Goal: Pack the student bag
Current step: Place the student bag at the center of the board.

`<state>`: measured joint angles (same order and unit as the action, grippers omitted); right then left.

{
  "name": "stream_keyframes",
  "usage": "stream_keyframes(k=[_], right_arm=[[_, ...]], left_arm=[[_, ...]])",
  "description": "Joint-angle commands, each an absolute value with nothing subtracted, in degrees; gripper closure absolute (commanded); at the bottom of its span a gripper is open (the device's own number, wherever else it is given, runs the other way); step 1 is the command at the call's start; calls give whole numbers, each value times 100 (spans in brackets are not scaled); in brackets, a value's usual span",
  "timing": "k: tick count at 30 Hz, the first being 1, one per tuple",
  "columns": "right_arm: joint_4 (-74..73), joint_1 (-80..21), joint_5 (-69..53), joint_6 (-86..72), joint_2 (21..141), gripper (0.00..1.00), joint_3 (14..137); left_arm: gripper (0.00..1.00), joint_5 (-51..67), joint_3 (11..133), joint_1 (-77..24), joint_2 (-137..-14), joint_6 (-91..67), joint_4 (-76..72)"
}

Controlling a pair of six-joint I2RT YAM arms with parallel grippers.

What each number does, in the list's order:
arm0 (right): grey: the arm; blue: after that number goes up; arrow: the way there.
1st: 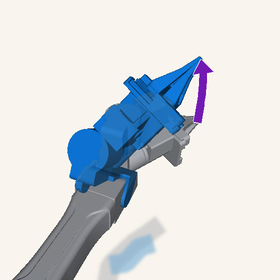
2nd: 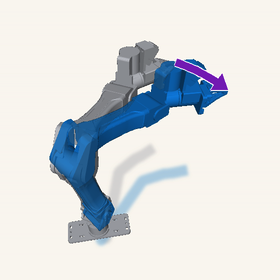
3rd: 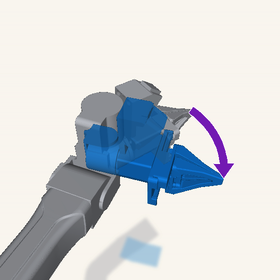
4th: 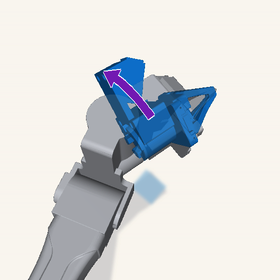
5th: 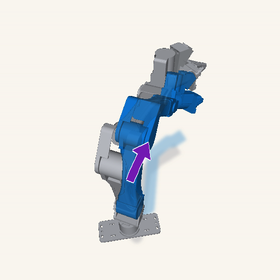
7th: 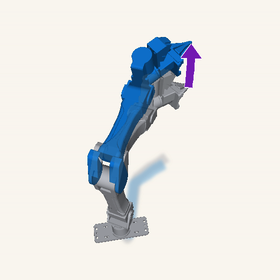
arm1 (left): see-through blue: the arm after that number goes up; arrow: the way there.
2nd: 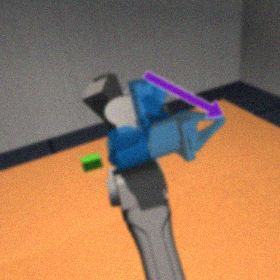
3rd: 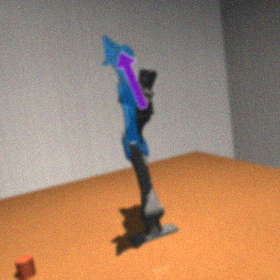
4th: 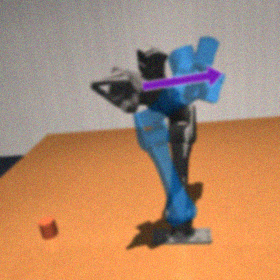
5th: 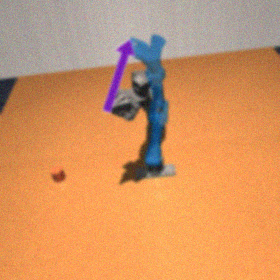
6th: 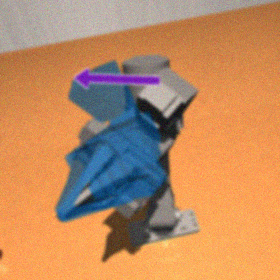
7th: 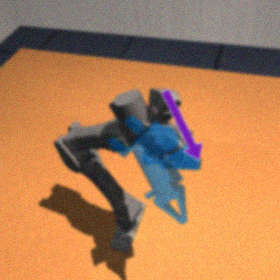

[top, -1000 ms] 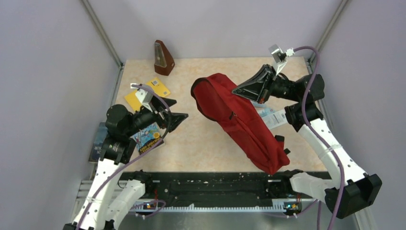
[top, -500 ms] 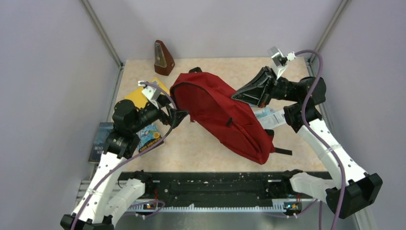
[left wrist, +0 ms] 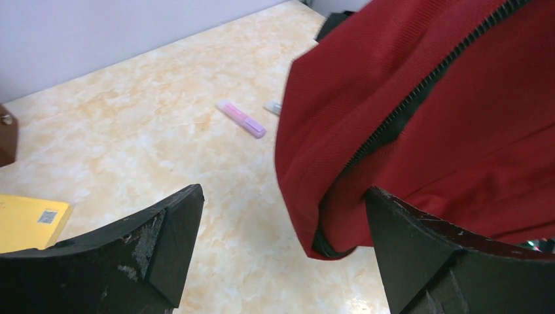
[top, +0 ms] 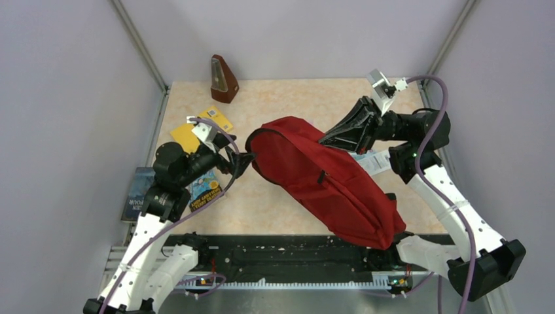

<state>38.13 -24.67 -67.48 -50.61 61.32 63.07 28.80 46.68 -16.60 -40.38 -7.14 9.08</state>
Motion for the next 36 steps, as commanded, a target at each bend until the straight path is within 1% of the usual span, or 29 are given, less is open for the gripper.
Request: stream_keyframes(k=[1,3,6,17,23,24,25,26,27,29,31,32,33,35,36], right_arm=[[4417,-2558,-6634,-5001,5892,100,6484],[4404,-2558,-6640,-4979,5887,100,6485],[4411,-2571,-6653,-4970,5882,100,6486],[4541,-2662,-6824,-4956,5834,100,6425],[4629,-2745,-6941,-4937,5875,100,6422],[4625,-2750,-6953,-4925,5872,100,6421],[4609,-2755,-6952,-4900,5871,100,6411],[4576,-2752,-6954,-4858,5871,100,6409],[4490,-2751,-6940,-4780,5866,100,6408],[4096,-2751,-6820,-4466,5863,100,6444],[3357,-2751,-6624,-3804,5881,100,6556],[2739,-2751,-6463,-3486,5884,100,6630],[2218,-2751,-6261,-3143,5888,98,6701],[1176,-2755,-5469,-2495,5895,80,6847],[707,-2752,-5039,-2233,5859,68,6866]], left_arm=[[2,3931,4589,-1667,-4059,-836,464],[2,4365,4546,-1668,-4061,-942,346],[2,4649,4532,-1668,-4080,-1009,256],[2,4150,4537,-1669,-4156,-995,312],[2,4729,4561,-1669,-4403,-1355,62],[4,4842,4559,-1677,-4442,-1411,54],[7,4901,4561,-1685,-4475,-1434,53],[15,4964,4569,-1709,-4495,-1436,53],[25,5006,4570,-1721,-4497,-1429,53],[52,5009,4547,-1738,-4444,-1382,52],[80,4866,4507,-1740,-4319,-1292,64],[91,4760,4479,-1740,-4254,-1230,93],[99,4653,4475,-1740,-4162,-1166,161],[100,4345,4495,-1740,-4018,-1021,337],[100,4108,4494,-1740,-3956,-1009,421]])
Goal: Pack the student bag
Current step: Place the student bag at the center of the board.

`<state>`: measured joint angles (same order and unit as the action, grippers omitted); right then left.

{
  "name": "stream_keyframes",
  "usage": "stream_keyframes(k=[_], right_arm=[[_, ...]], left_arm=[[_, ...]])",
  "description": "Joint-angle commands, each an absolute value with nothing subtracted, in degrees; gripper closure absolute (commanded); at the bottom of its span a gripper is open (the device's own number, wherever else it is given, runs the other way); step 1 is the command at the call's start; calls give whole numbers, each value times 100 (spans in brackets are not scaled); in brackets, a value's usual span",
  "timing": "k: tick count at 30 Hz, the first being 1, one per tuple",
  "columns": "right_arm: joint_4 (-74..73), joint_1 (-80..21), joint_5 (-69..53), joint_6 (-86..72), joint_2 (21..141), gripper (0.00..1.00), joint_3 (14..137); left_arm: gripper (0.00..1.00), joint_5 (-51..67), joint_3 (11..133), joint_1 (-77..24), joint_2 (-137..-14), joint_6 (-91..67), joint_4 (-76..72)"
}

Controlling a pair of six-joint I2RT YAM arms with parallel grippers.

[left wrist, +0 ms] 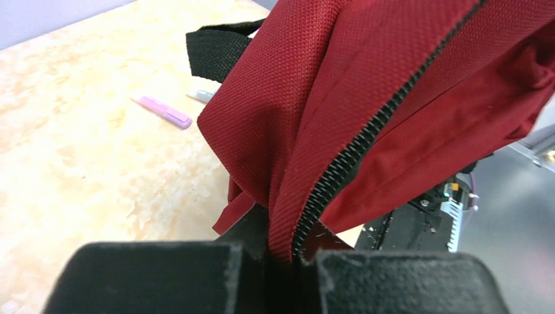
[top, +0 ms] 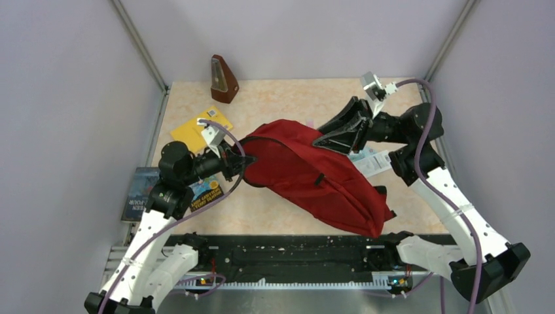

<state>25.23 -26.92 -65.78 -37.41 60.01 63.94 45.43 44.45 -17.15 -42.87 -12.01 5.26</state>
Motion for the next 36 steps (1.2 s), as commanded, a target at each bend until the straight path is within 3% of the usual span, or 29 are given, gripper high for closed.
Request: stream_keyframes(k=[1,4,7,17,24,36], right_arm=[[360,-2751,-4544,-2012,5807,56,6829],[-343,-2752,-2900,-1651,5631,24,6518],[-776,-2753,-1698,-1458,5594,15,6263],[-167,-2759,-164,-1321,5248,10,4826],[-788,-2751,1663,-1498,5364,8,4997],[-444,-2751,1026,-2138,5337,4,4000]], left_arm=[[100,3840,4497,-1739,-3886,-1006,495],[100,2856,4606,-1732,-3794,-829,966],[100,1777,4747,-1710,-3863,-775,1345],[100,548,5023,-1512,-4512,-839,2003],[100,-158,5049,-1511,-4567,-801,2168],[100,-751,5188,-1507,-4900,-853,2510]])
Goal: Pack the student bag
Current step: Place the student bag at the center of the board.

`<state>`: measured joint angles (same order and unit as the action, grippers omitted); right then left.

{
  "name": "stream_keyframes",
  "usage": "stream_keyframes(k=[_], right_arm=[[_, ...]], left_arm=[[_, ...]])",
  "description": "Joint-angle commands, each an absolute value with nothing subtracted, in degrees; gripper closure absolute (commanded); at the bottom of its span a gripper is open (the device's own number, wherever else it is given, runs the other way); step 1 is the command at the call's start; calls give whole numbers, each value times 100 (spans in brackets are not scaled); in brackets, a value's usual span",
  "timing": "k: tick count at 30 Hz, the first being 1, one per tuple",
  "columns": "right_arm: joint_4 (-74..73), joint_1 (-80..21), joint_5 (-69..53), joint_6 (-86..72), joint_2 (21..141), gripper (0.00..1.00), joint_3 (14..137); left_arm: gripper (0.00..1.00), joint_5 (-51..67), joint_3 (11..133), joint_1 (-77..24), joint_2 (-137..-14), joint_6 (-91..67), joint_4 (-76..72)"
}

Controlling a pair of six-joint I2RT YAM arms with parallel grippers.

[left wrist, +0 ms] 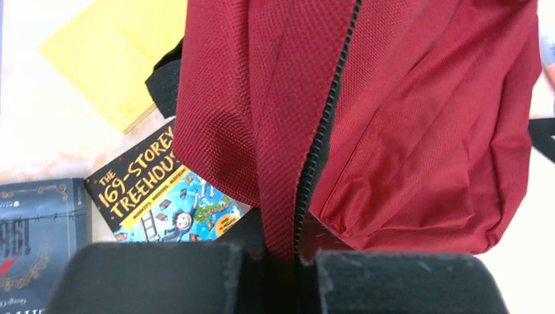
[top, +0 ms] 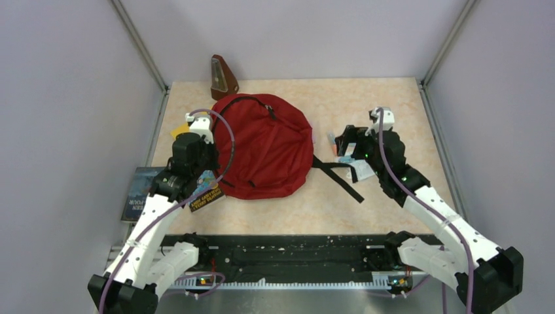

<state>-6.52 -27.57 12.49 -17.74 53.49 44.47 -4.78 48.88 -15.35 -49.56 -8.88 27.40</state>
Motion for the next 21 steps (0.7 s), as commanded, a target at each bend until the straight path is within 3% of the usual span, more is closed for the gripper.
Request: stream_keyframes(k=[1,7,11,21], right_arm=[[-329,-2751,896,-2256,5392,4,3877],[276,-2826,-129,-3030,6178,6,3600],[461,-3398,341,-3099,6876,9,3724],[1672,-3840,-119,-3635,8468,11,4024]], left_arm=[[100,-733,5178,-1505,-4892,-853,2499],[100,-694,5155,-1503,-4875,-844,2461],[100,-645,5138,-1503,-4877,-835,2436],[100,-622,5091,-1507,-4858,-783,2374]])
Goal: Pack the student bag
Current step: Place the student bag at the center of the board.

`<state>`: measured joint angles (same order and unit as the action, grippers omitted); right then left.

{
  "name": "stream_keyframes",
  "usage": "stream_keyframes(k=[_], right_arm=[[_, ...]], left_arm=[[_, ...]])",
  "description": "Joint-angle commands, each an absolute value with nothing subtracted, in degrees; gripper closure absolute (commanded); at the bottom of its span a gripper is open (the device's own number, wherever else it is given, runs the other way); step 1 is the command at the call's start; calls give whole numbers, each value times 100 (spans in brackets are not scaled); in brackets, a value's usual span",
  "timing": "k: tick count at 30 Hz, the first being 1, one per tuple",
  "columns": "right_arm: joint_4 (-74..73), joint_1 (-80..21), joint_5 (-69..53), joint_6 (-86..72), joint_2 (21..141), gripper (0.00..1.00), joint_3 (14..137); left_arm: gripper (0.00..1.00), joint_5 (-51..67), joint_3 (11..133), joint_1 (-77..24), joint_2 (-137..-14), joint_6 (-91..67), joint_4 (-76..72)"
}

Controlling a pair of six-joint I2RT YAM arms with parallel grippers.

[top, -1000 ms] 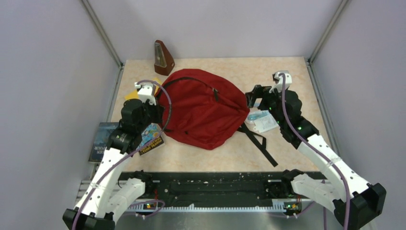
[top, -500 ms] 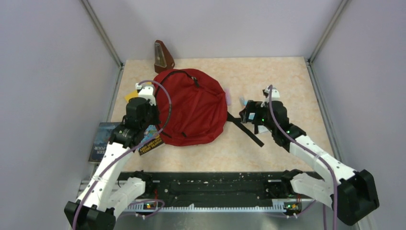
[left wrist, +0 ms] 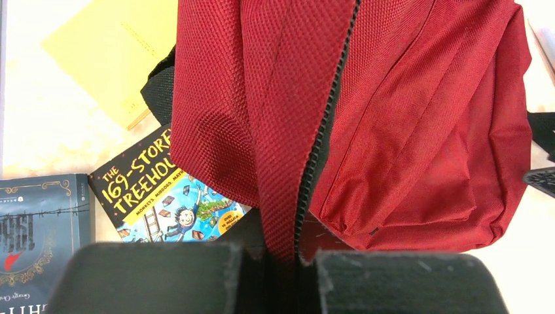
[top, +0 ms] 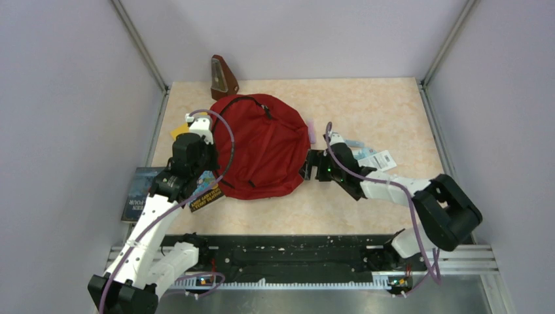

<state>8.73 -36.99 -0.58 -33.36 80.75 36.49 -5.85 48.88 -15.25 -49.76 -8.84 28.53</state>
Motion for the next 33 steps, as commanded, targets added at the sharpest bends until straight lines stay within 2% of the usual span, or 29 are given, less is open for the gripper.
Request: stream_keyframes(k=[1,3,8,9,14,15,26,33], right_arm=[[1686,-3839,-42,-3673,8602,12,4070],[1710,-3841,-18,-3669,8829,17,4197],[1963,-3841,235,-3519,9316,21,4435],[1867,-3839,282,-3488,9521,27,4547],[1252,-3841,259,-3144,9774,97,5139],[1190,-3841,308,-3121,9640,100,5129],[-423,-3884,1143,-2888,7264,100,4405],[-1520,-4012,1703,-3457,6708,100,3581]], left_arm=[[100,-616,5089,-1502,-4865,-782,2369],[100,-608,5091,-1511,-4882,-782,2364],[100,-588,5094,-1512,-4904,-783,2377],[100,-595,5090,-1511,-4899,-785,2374],[100,-694,5093,-1512,-4922,-756,2390],[100,-708,5092,-1512,-4925,-755,2398],[100,-1026,5185,-1512,-5168,-782,2600],[100,-992,5254,-1512,-5516,-786,2757]])
